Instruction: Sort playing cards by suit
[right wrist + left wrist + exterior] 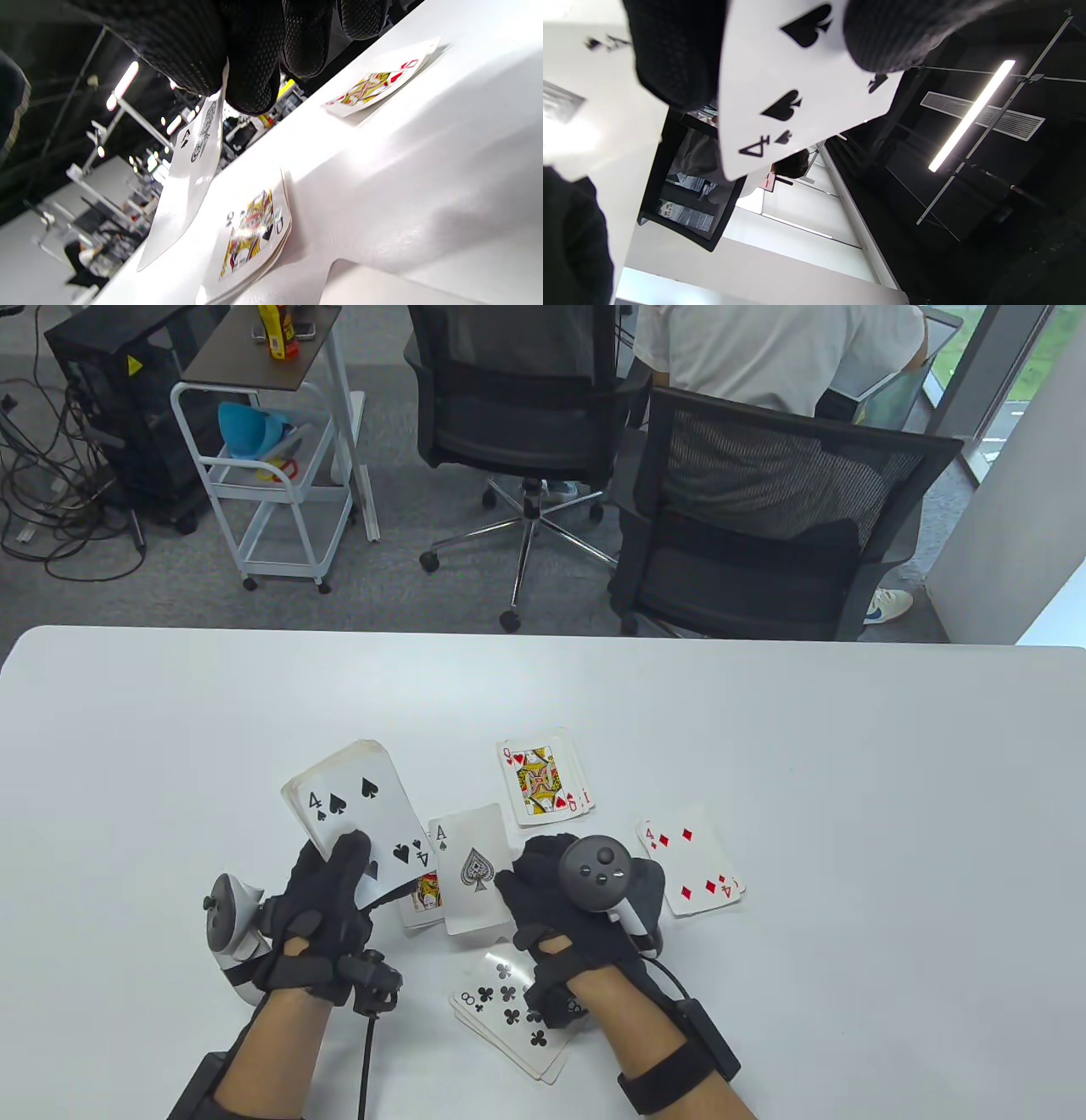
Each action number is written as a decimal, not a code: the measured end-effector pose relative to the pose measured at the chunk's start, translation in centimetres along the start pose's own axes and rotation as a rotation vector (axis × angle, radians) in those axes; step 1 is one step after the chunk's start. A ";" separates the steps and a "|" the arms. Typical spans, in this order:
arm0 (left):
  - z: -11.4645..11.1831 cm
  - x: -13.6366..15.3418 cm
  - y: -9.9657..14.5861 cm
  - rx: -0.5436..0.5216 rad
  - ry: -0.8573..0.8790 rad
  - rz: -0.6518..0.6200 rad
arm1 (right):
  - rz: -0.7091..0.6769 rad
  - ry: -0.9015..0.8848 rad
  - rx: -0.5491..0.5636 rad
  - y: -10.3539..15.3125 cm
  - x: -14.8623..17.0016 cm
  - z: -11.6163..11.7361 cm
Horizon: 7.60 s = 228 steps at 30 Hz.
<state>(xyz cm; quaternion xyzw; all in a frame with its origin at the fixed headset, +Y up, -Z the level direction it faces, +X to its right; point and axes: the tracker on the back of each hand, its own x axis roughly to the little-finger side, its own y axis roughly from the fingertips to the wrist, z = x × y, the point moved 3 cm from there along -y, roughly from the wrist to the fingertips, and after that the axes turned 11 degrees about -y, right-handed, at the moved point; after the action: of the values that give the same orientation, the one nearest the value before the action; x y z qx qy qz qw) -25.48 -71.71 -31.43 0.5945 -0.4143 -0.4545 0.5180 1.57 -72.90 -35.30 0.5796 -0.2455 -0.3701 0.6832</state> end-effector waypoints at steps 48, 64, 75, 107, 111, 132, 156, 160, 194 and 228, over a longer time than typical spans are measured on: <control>-5.0 4.9 0.9 0.214 -0.237 0.168 | -0.333 -0.099 0.106 3.7 -1.1 -1.6; -4.7 6.5 1.3 0.201 -0.203 0.231 | -0.326 -0.061 0.186 4.6 -1.6 -1.3; -4.4 6.4 1.3 0.184 -0.123 0.257 | -0.287 -0.037 0.247 4.3 -0.5 -2.5; -0.6 0.3 0.2 0.007 -0.009 -0.028 | 0.053 0.204 -0.107 -4.0 -3.5 4.8; -0.4 0.2 0.2 0.005 -0.009 -0.028 | 0.120 0.489 -0.115 -5.4 -3.1 7.1; -4.6 3.3 0.6 0.175 -0.147 0.082 | -0.363 -0.268 0.271 3.5 -2.6 -6.0; -4.1 5.0 1.2 0.143 -0.185 0.159 | -0.397 -0.036 0.169 4.4 -2.8 -1.0; -4.2 5.4 1.1 0.150 -0.170 0.166 | -0.387 -0.113 0.200 4.5 -2.5 -1.4; -1.2 1.8 0.3 0.037 -0.063 0.049 | -0.044 -0.221 0.106 1.9 2.1 -1.6; -1.0 0.8 0.3 0.025 -0.062 -0.013 | -0.066 0.064 0.070 -0.1 -1.5 -0.7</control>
<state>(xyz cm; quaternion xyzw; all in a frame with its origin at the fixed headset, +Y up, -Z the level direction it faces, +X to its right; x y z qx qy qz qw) -24.28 -72.25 -31.21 0.5891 -0.4319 -0.4707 0.4947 1.12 -71.29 -35.35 0.6224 -0.2170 -0.3648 0.6576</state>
